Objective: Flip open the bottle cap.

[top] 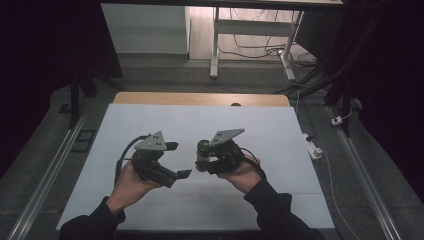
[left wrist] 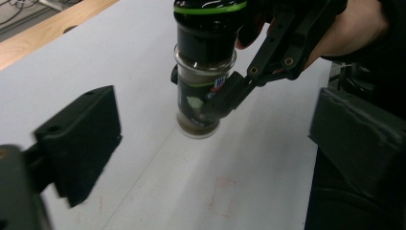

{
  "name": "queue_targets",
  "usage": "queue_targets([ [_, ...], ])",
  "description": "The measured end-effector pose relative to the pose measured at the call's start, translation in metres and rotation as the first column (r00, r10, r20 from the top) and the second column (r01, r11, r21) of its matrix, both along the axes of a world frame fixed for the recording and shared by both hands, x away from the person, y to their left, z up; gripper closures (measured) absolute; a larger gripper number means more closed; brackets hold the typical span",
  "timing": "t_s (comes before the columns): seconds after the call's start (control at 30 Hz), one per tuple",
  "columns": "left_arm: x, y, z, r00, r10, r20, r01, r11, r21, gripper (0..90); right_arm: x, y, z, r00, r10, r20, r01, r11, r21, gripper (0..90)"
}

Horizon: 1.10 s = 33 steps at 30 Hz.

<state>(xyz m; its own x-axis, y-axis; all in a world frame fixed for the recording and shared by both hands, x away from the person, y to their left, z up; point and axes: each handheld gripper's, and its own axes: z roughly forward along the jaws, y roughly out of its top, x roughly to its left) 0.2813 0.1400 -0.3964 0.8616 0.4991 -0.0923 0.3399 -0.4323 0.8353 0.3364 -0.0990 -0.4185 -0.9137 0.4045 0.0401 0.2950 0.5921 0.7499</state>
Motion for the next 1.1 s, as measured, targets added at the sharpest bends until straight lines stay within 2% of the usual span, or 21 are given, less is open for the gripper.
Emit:
queue_targets([
  [0.07,0.002,-0.001,0.001,0.9999,-0.009,0.012,0.009,1.0000,0.004,12.0,0.000,0.001,0.000,1.0000,0.003,0.001,-0.003,1.000,0.000,53.0],
  [0.17,0.004,0.000,0.003,0.9996,-0.024,0.015,0.024,0.9995,-0.019,27.4,-0.001,0.002,0.000,1.0000,0.003,0.000,-0.003,1.000,-0.002,53.0],
  [0.4,0.006,-0.005,0.006,0.9989,-0.045,0.017,0.045,0.9985,-0.032,64.9,-0.001,0.004,-0.002,1.0000,0.006,0.001,-0.006,1.000,-0.010,53.0],
  [0.57,0.006,-0.009,0.007,0.9986,-0.050,0.017,0.050,0.9980,-0.037,86.3,-0.001,0.006,-0.003,1.0000,0.005,0.002,-0.005,1.000,-0.022,53.0],
  [0.6,0.006,-0.010,0.007,0.9987,-0.048,0.015,0.048,0.9983,-0.033,88.7,-0.002,0.007,-0.004,1.0000,0.003,0.002,-0.003,1.000,-0.023,53.0],
  [0.8,0.008,-0.014,0.006,0.9991,-0.042,-0.002,0.042,0.9990,-0.018,88.9,-0.001,0.008,-0.005,1.0000,0.005,0.005,-0.005,1.000,-0.030,53.1],
  [0.87,0.008,-0.016,0.005,0.9995,-0.030,-0.005,0.030,0.9995,0.000,88.9,-0.002,0.009,-0.005,1.0000,0.005,0.003,-0.004,0.999,-0.033,53.1],
  [1.1,0.009,-0.017,0.006,0.9998,-0.017,-0.011,0.017,0.9998,0.003,89.0,-0.003,0.013,-0.007,0.9999,0.012,0.004,-0.011,0.998,-0.055,53.1],
])
